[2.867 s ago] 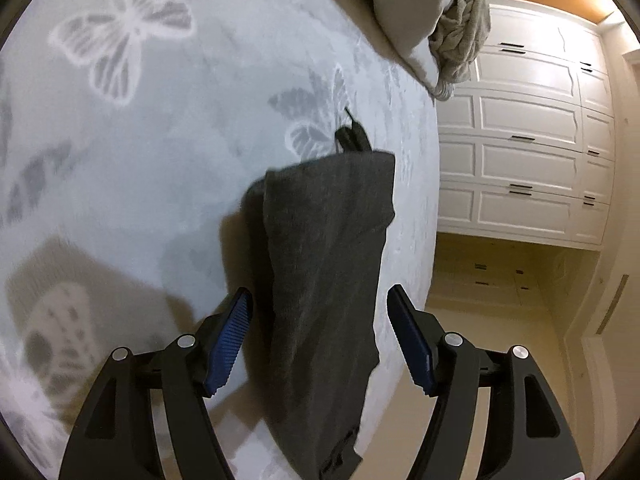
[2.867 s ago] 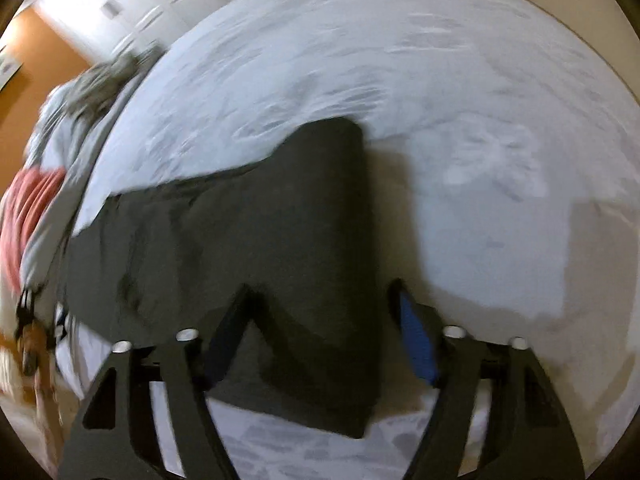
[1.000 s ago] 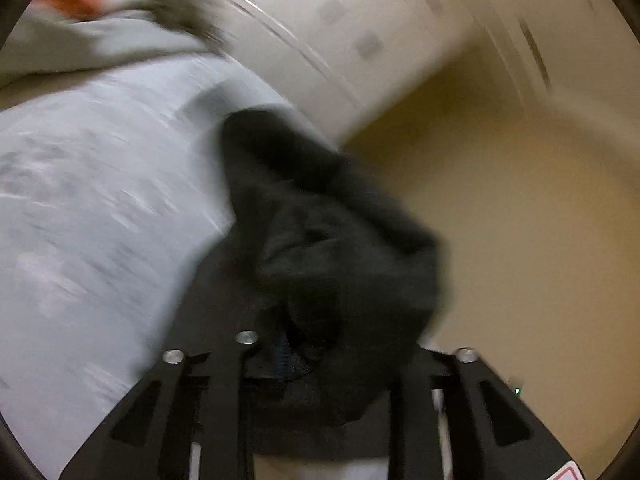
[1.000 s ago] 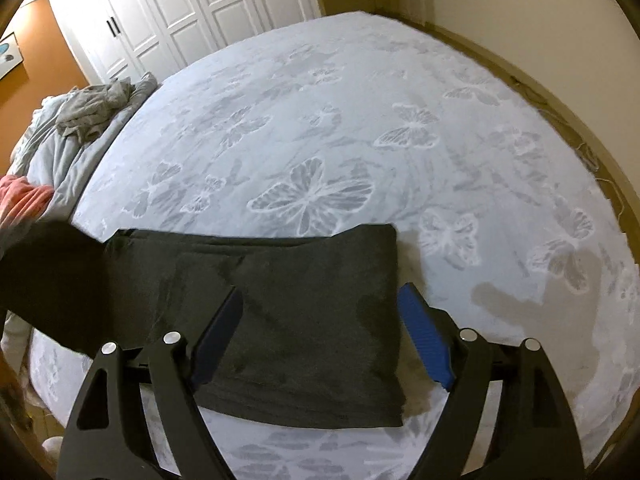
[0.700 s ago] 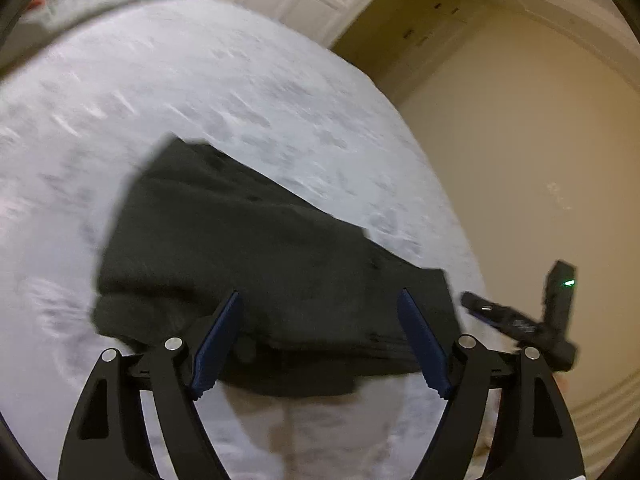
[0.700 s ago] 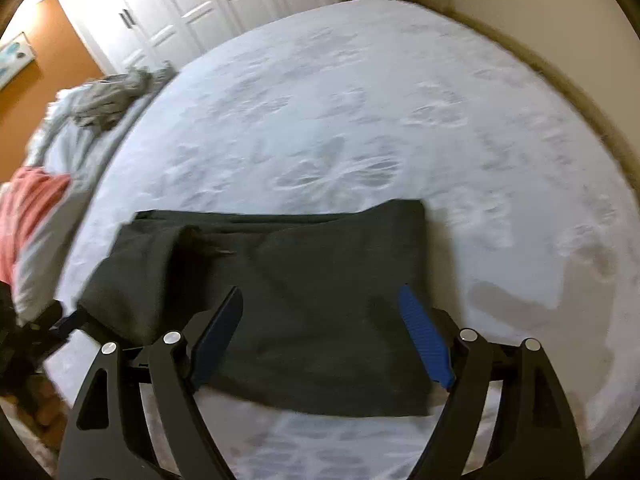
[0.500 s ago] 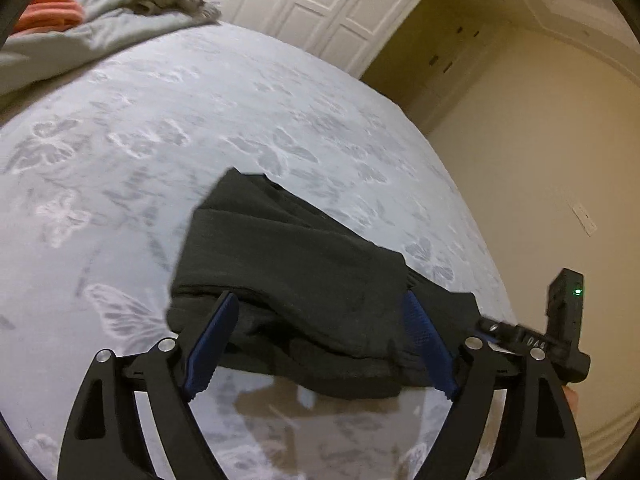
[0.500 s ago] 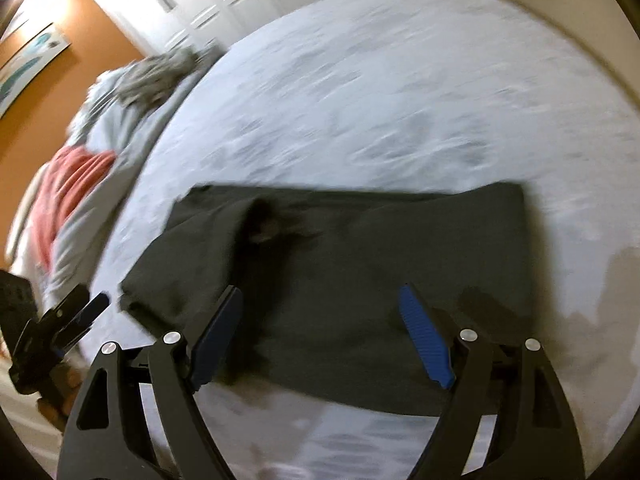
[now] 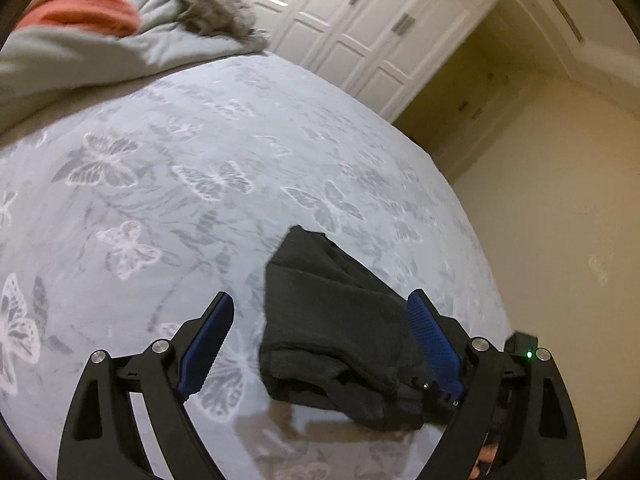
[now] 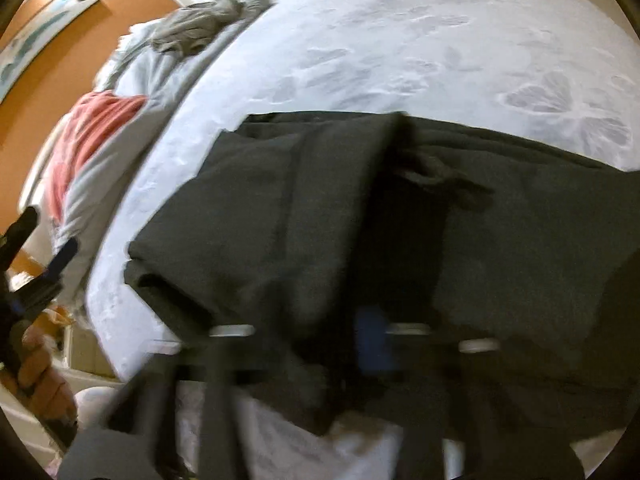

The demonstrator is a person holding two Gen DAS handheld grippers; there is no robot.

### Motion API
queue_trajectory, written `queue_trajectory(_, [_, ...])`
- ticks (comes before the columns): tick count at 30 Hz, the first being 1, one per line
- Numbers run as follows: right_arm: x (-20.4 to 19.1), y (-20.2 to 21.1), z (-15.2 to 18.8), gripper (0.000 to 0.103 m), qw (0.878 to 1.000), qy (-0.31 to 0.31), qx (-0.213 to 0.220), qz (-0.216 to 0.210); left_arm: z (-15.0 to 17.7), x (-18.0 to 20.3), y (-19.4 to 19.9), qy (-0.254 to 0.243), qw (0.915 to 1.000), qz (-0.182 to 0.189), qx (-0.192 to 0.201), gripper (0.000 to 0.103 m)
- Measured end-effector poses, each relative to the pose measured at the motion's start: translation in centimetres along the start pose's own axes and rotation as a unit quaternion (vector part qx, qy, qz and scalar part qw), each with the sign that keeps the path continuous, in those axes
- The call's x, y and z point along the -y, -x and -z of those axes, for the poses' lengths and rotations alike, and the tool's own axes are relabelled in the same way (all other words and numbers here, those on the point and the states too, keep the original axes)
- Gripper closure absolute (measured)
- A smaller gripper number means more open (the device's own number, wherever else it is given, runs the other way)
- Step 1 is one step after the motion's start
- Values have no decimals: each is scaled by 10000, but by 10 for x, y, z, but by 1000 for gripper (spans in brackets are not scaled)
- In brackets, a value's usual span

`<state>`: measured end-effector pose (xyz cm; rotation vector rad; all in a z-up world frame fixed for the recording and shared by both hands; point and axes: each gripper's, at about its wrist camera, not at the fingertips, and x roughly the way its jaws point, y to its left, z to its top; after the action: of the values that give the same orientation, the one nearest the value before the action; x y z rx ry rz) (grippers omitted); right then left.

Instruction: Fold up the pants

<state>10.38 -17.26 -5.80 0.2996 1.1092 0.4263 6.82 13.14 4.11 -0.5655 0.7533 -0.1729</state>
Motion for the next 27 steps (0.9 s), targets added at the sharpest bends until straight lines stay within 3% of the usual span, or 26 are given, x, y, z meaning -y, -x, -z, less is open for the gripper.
queue_trajectory(2, [-13,12,-7,88,9995,255,159,-57,-5,-8,2,158,9999,-32,35,17])
queue_trajectory(5, [-51,82,-22,89,9902,976,888,-459,-7,-12,4,285,9996,71,48,17])
queue_trajectory(8, [-46,117,-22,87,9830,1379,1209,53,-3,-8,-3,190,9998,27,-80,17])
queue_trajectory(10, [-2,101,-21,85,9879,978,960,732,1,-5,-12,115,9997,-81,-183,17])
queue_trajectory(12, [59,61,-16,85,9927,60,135,1197,9,0,-26,21,9991,-174,-398,17])
queue_trajectory(13, [75,51,-13,78,9921,-198,-24,1238,11,2,-30,-6,9988,-186,-462,17])
queue_trajectory(16, [87,55,-20,64,9956,-573,53,744,21,10,-43,-147,9975,-197,-668,17])
queue_trajectory(18, [83,60,-22,31,9965,-571,236,561,26,14,-48,-235,9969,-207,-721,17])
queue_trajectory(19, [80,60,-23,27,9960,-594,270,604,28,16,-50,-282,9966,-205,-743,17])
queue_trajectory(21, [77,49,-25,30,9959,-659,204,590,32,19,-54,-360,9960,-233,-779,17])
queue_trajectory(22, [76,40,-24,46,9962,-692,139,518,34,20,-56,-382,9957,-246,-807,17])
queue_trajectory(25, [58,28,-16,69,9941,-252,187,1037,38,20,-63,-398,9947,-242,-919,17])
queue_trajectory(26, [52,33,-18,84,9946,-185,248,987,39,20,-63,-393,9946,-237,-935,17])
queue_trajectory(27, [49,56,-22,87,9960,-160,484,732,40,21,-63,-406,9946,-217,-930,17])
